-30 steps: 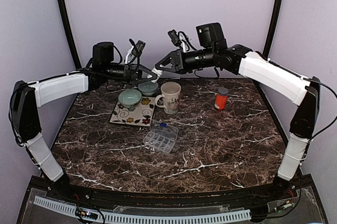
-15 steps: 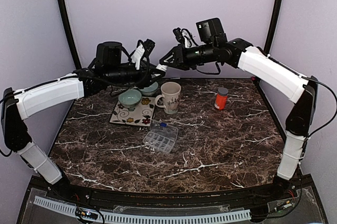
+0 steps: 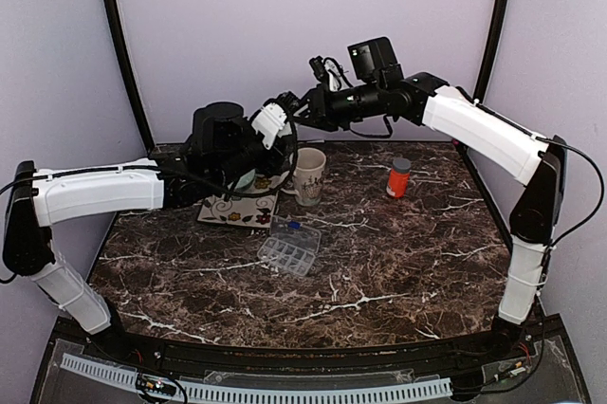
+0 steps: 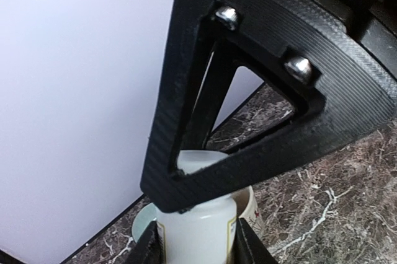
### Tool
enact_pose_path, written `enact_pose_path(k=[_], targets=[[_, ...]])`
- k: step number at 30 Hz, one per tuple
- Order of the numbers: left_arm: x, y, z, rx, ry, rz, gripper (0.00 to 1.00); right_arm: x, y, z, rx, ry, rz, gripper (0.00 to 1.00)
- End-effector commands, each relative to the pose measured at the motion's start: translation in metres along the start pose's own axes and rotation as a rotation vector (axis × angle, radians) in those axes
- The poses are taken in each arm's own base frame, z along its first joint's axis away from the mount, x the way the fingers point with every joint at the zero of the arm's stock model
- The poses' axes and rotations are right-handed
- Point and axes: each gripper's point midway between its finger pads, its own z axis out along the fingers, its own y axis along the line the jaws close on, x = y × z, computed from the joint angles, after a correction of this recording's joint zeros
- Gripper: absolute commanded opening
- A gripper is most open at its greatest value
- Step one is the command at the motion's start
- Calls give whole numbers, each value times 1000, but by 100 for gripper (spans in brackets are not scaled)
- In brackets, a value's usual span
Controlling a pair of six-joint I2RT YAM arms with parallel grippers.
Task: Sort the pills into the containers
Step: Pass from the left arm to the right
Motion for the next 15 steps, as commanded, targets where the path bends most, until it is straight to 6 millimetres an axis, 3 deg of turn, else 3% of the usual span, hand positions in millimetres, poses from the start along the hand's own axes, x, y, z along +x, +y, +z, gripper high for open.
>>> enact_pose_path(k=[1, 8, 15], targets=[[-77, 19, -20, -175, -257, 29, 0, 31, -2, 22, 2, 94, 40, 0], [-76, 19, -20, -192, -253, 22, 1, 29, -6, 20, 3, 84, 48, 0], [-74, 19, -19, -193, -240, 11, 21, 26, -7, 18, 1, 74, 47, 0]])
